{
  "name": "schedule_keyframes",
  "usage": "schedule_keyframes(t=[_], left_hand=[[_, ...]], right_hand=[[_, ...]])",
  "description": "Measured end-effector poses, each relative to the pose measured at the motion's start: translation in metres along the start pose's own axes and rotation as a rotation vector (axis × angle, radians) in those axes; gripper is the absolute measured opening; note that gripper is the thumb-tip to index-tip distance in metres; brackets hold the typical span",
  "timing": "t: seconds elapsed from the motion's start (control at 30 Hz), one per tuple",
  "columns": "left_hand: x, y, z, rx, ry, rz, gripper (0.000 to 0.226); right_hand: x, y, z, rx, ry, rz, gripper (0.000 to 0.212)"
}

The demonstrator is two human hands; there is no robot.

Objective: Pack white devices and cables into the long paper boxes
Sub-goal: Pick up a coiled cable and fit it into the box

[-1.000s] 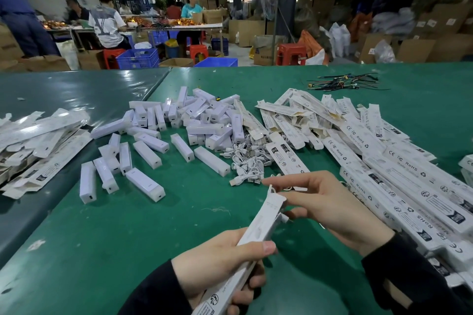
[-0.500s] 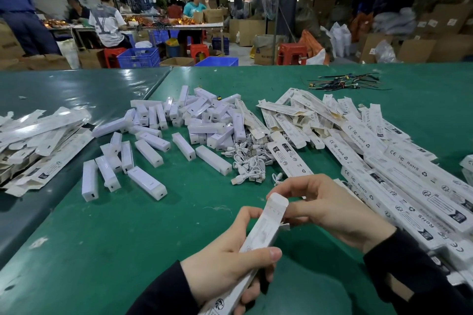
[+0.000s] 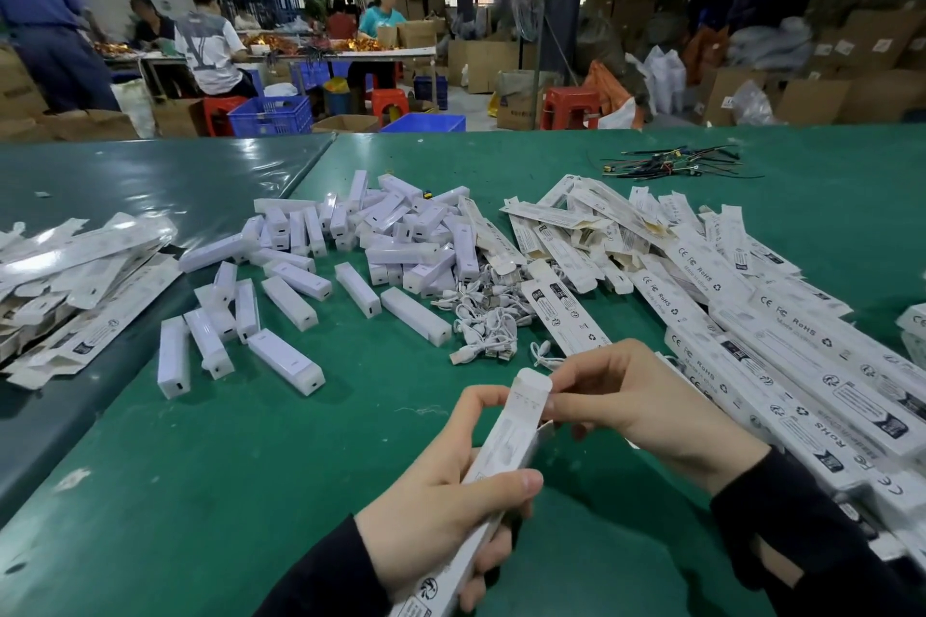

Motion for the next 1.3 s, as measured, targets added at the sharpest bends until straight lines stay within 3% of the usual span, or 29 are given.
schedule_keyframes(t=[0.1,0.2,0.27,0.33,0.5,0.63,0.83,0.97,1.13,1.3], left_hand=[[0.001,-0.002,-0.001,0.030,-0.018,0.023,0.042],[0.002,-0.003,-0.003,0.065,-0.043,0.103,0.043],[0.002,-0.003,-0.003,0.064,-0.049,0.143,0.043],[0.002,-0.002,-0.002,0.042,-0.044,0.125,0.044],[0.001,0.002,-0.003,0.113,-0.052,-0.002,0.043],[0.001,0.005,-0.005,0.137,-0.095,-0.048,0.037],[0.000,0.005,-0.001,0.124,-0.078,-0.034,0.039],[-0.001,0.005,-0.004,0.137,-0.102,-0.059,0.034],[0.003,0.003,-0.006,0.185,-0.121,0.069,0.038],[0.005,0.002,-0.007,0.194,-0.101,0.084,0.041]], right_hand=[[0.000,0.004,-0.002,-0.012,0.023,-0.008,0.016],[0.003,0.003,-0.001,-0.021,0.007,0.089,0.005],[0.004,0.003,-0.004,-0.026,0.006,0.140,0.013],[0.002,-0.001,-0.007,-0.034,-0.005,0.129,0.017],[-0.004,-0.008,-0.009,-0.027,-0.006,0.015,0.005],[-0.004,-0.013,-0.003,0.079,0.035,-0.010,0.028],[-0.005,-0.020,-0.005,0.135,-0.022,0.108,0.039],[-0.004,-0.013,0.000,0.100,0.073,-0.017,0.009],[-0.002,-0.016,-0.001,0.043,0.042,0.150,0.009],[-0.002,-0.015,-0.001,0.059,0.067,0.164,0.007]])
Point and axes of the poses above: each hand's wrist, its own x-axis away from the middle knuckle, its own y-axis out of the back of the hand, z = x × y, the point moved 2 cm from there along -x, towards the middle knuckle, and after that the axes turned 11 degrees about z, right-handed, at the moved point
